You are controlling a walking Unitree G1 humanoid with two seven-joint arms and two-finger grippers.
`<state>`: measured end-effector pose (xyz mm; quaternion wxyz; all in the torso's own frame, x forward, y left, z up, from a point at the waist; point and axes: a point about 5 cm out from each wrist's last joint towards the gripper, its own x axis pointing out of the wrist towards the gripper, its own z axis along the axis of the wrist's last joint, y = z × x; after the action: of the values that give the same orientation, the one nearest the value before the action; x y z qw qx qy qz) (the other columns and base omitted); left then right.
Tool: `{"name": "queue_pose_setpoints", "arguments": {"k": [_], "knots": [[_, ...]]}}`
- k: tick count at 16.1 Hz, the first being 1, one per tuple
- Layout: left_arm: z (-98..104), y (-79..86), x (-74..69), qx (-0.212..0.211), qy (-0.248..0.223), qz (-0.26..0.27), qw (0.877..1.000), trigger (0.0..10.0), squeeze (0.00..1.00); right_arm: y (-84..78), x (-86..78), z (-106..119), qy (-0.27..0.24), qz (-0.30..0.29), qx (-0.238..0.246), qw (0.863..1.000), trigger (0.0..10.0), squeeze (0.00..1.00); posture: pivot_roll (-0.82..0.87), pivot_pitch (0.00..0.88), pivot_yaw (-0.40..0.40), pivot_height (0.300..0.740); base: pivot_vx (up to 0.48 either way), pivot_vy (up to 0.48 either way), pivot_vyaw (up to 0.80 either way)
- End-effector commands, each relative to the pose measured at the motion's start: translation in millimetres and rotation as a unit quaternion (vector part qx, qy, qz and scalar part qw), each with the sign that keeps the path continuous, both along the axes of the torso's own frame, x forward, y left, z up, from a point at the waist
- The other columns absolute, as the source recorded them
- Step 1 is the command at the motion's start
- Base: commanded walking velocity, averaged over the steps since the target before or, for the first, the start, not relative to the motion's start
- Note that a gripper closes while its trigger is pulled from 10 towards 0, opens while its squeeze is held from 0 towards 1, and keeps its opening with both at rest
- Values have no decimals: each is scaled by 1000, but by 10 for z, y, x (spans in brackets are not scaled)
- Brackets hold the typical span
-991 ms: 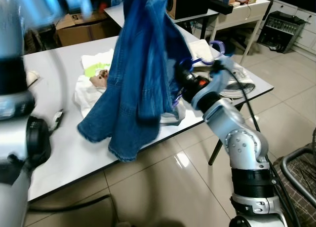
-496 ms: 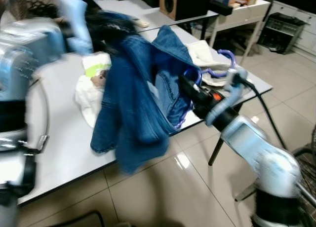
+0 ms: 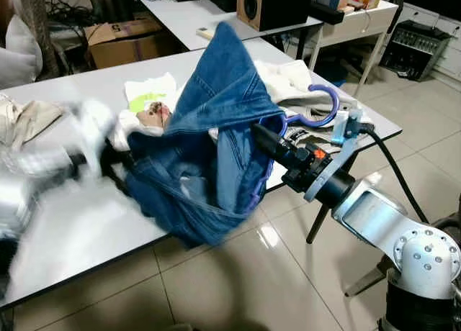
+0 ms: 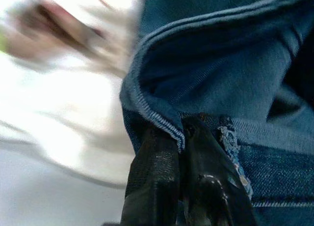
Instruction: Hang hanger
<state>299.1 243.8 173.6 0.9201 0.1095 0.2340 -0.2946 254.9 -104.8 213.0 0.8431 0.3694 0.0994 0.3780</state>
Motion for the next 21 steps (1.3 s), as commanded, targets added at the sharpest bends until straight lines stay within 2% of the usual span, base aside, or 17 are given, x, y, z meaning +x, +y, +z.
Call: {"name": "queue_pose_setpoints", "arguments": {"k": [1,2,3,5,9,10,11,12,13,15,17,18,19,20,21], "knots": [[21,69,-17,19,-20,28,999,4078,0,6,-30,38,-4,12,4,1000,10000,0,-5,0,43,740,0,0,0],[-3,-18,-80,-9,-23,20,999,10000,0,-3,-14,28,0,1,-2,1000,10000,0,-15,0,48,740,0,0,663],[2,-63,-168,-36,-24,1,999,10000,1000,-8,6,30,1,-7,-10,1000,10000,0,-16,0,53,740,0,0,781],[13,-26,-291,-55,-20,-25,998,10000,1000,4,6,50,-3,-5,-8,1000,10000,0,-13,0,54,740,0,0,775],[26,83,-683,-97,-7,-66,993,10000,1000,-9,-10,13,5,5,-39,999,10000,0,-5,0,45,740,0,0,773],[57,108,-766,-113,-1,-71,991,10000,1000,-14,-14,10,5,7,-41,999,10000,0,-4,0,42,740,0,0,788],[127,139,-943,-141,16,-86,986,10000,1000,-32,-23,17,-1,11,-47,999,10000,0,0,0,35,740,0,0,769],[153,151,-993,-147,19,-89,985,10000,1000,-37,-28,27,-4,12,-49,999,10000,0,2,0,30,740,0,0,756],[264,184,-1111,-179,9,-87,980,10000,1000,-49,-49,96,-21,23,-50,998,10000,0,10,0,10,740,0,0,712],[325,171,-1156,-195,-17,-76,978,10000,1000,-64,-62,148,-33,30,-57,997,10000,0,14,0,-2,740,0,0,709],[330,61,-1169,-202,-38,-68,976,10000,1000,-99,-76,175,-35,34,-68,997,10000,0,11,0,-11,740,0,0,706],[250,-82,-1151,-168,-47,-63,983,10000,1000,-127,-99,174,-36,40,-89,995,10000,0,-1,0,-11,740,0,0,719],[232,-113,-1144,-160,-50,-60,984,10000,1000,-133,-104,172,-36,41,-95,994,10000,0,-5,0,-10,740,0,0,719],[146,-235,-1016,-164,-84,-14,983,10000,1000,-166,-124,126,-27,38,-118,992,10000,0,-26,0,-6,740,0,0,756],[125,-290,-972,-164,-100,-4,981,10000,1000,-178,-135,102,-25,38,-130,991,10000,0,-26,0,-6,740,0,0,756]]}}
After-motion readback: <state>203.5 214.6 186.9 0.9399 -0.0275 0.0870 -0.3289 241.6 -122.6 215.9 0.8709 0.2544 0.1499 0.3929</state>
